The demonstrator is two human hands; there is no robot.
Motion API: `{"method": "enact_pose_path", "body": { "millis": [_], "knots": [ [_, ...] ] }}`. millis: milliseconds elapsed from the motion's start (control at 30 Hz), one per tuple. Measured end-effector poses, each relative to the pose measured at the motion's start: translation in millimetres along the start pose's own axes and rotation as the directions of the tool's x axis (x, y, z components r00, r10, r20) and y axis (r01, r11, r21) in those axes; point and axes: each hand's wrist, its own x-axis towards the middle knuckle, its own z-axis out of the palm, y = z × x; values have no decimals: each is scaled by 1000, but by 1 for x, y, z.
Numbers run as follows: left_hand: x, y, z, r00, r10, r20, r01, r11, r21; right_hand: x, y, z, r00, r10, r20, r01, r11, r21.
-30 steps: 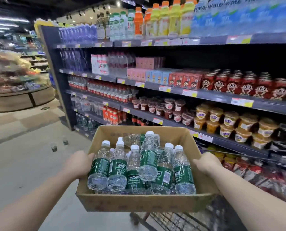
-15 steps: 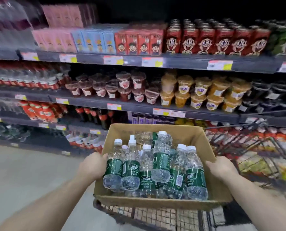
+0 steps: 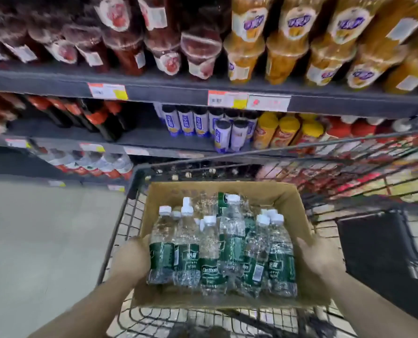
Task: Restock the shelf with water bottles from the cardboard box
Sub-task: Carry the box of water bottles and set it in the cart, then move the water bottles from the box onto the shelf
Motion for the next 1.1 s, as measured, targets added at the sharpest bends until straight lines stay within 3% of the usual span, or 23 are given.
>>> {"method": "enact_pose_path", "body": {
  "millis": [133, 300, 467, 533, 633, 700, 767, 900, 1000, 1100],
  "knots": [
    [30, -2, 35, 994, -107, 10, 107, 991, -75, 11, 4, 39, 998, 50, 29, -51, 998, 26],
    [40, 3, 46, 994, -42, -98, 40, 999, -15, 22, 4, 76, 992, 113, 54, -119, 986, 116],
    [50, -4, 35, 980, -185, -72, 166, 962, -216, 12, -24, 58, 968, 128, 218, -169, 969, 180],
    [45, 0, 26, 978, -186, -93, 150, 943, -297, 1, -41, 53, 989, 122, 87, -142, 948, 284],
    [38, 3, 17, 971, -75, -226, -12, 933, -360, -30, -73, 51, 982, 3, -188, 62, 939, 338],
    [38, 4, 17, 960, 18, -278, -99, 955, -281, -50, -97, 57, 984, -102, -143, 149, 917, 371],
    [35, 8, 22, 964, 76, -256, -121, 979, -165, -64, -117, 71, 987, -159, -12, 151, 911, 384],
    [23, 12, 41, 992, 80, -102, -59, 978, 200, -81, -141, 99, 976, -124, 180, 94, 982, 165],
    [13, 10, 60, 999, 24, -44, -10, 959, 282, -87, -149, 115, 988, -68, 136, 66, 998, 18],
    [8, 14, 72, 998, 10, -62, 8, 961, 276, -84, -155, 123, 994, -10, 108, 9, 1000, 9]
  ]
}}
